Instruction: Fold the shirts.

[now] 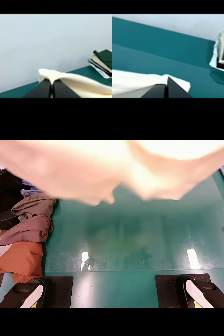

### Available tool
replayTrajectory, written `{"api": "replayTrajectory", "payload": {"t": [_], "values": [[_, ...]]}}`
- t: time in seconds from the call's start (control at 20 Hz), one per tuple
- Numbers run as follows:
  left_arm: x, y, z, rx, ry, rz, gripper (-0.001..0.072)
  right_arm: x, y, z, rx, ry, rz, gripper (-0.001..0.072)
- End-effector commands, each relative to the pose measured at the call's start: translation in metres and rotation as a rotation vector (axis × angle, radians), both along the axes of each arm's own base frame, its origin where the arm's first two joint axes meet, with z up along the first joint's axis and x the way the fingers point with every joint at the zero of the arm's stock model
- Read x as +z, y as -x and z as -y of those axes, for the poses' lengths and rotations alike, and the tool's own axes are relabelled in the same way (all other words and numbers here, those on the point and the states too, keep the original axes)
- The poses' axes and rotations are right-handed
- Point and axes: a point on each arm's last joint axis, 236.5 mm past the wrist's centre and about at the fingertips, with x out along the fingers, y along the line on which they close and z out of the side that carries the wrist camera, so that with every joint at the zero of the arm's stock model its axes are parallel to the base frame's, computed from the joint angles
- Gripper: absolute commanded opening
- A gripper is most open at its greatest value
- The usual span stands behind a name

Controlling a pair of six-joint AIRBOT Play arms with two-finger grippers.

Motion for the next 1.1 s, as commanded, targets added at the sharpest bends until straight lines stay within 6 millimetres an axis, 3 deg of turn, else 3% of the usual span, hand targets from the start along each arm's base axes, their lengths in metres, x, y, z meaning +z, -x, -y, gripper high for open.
{"api": "replayTrajectory", "payload": {"t": [0.0, 0.1, 0.2, 0.3, 0.5, 0.6, 0.7, 0.75, 0.8, 0.85, 0.95, 1.05], "values": [[-0.010, 0.004, 0.002, -0.005, -0.022, -0.036, 0.0021, 0.000, 0.008, 0.020, -0.081, 0.005, -0.025, 0.0012], [-0.050, -0.039, 0.010, -0.036, -0.036, -0.188, 0.0021, -0.034, -0.014, 0.020, -0.051, -0.025, -0.165, 0.0012], [-0.110, -0.088, 0.019, -0.078, -0.043, -0.389, 0.0022, -0.077, -0.044, 0.015, -0.008, -0.058, -0.335, 0.0012], [-0.189, -0.133, 0.028, -0.119, -0.039, -0.620, 0.0022, -0.130, -0.075, 0.003, 0.053, -0.079, -0.530, 0.0012], [-0.372, -0.205, 0.028, -0.099, -0.003, -1.031, 0.0022, -0.264, -0.124, -0.014, 0.092, -0.111, -0.920, 0.0012], [-0.437, -0.238, 0.022, -0.061, 0.010, -1.108, 0.0023, -0.325, -0.146, -0.012, 0.063, -0.101, -1.016, 0.0013], [-0.466, -0.262, 0.015, -0.026, 0.040, -1.132, 0.0058, -0.357, -0.168, -0.012, 0.038, -0.136, -1.045, 0.0026], [-0.467, -0.273, 0.009, -0.002, 0.059, -1.119, 0.0387, -0.363, -0.176, -0.011, 0.028, -0.145, -1.049, 0.0212], [-0.462, -0.281, -0.001, 0.031, 0.105, -1.103, 0.0550, -0.364, -0.181, -0.007, 0.027, -0.147, -1.056, 0.0335], [-0.454, -0.284, -0.012, 0.062, 0.154, -1.100, 0.0547, -0.360, -0.182, -0.003, 0.028, -0.143, -1.066, 0.0335], [-0.447, -0.272, -0.037, 0.090, 0.184, -1.151, 0.0546, -0.350, -0.174, 0.003, 0.053, -0.120, -1.077, 0.0334], [-0.469, -0.239, -0.053, 0.083, 0.168, -1.296, 0.0547, -0.344, -0.159, 0.011, 0.041, -0.131, -1.088, 0.0334]]}}
